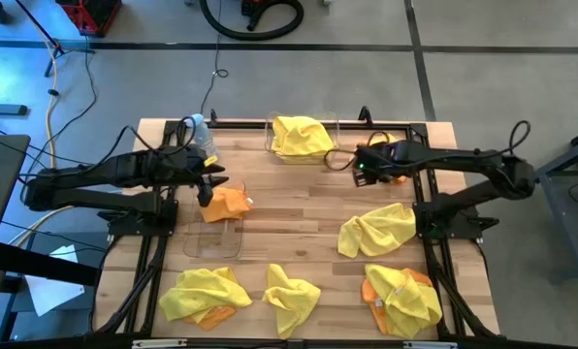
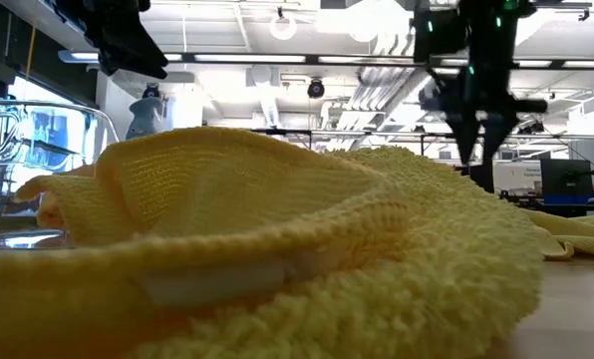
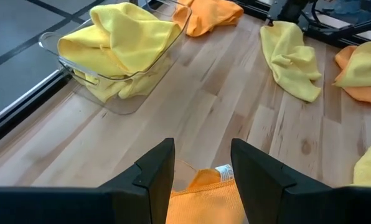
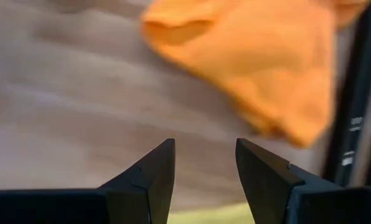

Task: Sort microfiber towel by color & place in baskets
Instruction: Put the orange microfiber towel into the bottom transparent bin

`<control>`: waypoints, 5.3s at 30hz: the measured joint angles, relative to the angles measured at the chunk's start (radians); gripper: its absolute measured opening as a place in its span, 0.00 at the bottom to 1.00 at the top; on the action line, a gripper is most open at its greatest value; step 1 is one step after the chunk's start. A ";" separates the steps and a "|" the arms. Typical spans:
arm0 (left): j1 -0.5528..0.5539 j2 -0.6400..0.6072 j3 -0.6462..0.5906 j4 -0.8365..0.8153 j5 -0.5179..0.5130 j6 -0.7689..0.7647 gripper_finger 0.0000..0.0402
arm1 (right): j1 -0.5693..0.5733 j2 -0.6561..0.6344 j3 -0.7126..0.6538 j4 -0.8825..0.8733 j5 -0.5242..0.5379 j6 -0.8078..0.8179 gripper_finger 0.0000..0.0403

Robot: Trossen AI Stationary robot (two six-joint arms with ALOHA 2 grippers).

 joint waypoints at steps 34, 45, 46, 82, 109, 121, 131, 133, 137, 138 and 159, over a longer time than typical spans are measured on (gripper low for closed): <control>-0.079 0.551 0.188 0.427 -0.124 -0.087 0.37 | -0.397 -0.005 -0.355 0.438 -0.387 -0.706 0.05; -0.122 0.651 0.198 0.685 -0.132 -0.015 0.37 | -0.160 -0.386 -0.255 0.422 -0.560 -0.703 0.01; -0.122 0.676 0.216 0.697 -0.132 -0.005 0.37 | -0.132 -0.397 -0.242 0.444 -0.549 -0.711 0.01; -0.100 1.146 0.776 0.616 -0.132 -0.094 0.25 | 0.253 -0.391 -0.158 0.805 -0.079 -1.038 0.00; -0.224 0.852 0.777 -0.064 -0.285 -0.396 0.00 | 0.211 -0.392 -0.158 0.373 -0.045 -0.735 0.37; -0.452 0.765 0.777 -0.611 -0.282 -0.950 0.00 | 0.211 -0.391 -0.158 0.243 0.041 -0.434 0.38; -0.484 0.790 0.776 -0.694 -0.195 -1.011 0.00 | 0.211 -0.391 -0.158 0.248 0.032 -0.434 0.38; -0.483 0.790 0.776 -0.695 -0.165 -0.966 0.00 | 0.211 -0.391 -0.159 0.295 0.007 -0.442 0.38; -0.484 0.790 0.757 -0.710 -0.125 -0.930 0.00 | 0.212 -0.391 -0.159 0.423 -0.175 -0.510 0.38; -0.484 0.790 0.744 -0.720 -0.111 -0.931 0.00 | 0.212 -0.391 -0.159 0.435 -0.214 -0.509 0.38; -0.420 0.790 0.406 -0.733 0.163 -1.046 0.00 | 0.211 -0.391 -0.159 0.414 -0.156 -0.467 0.38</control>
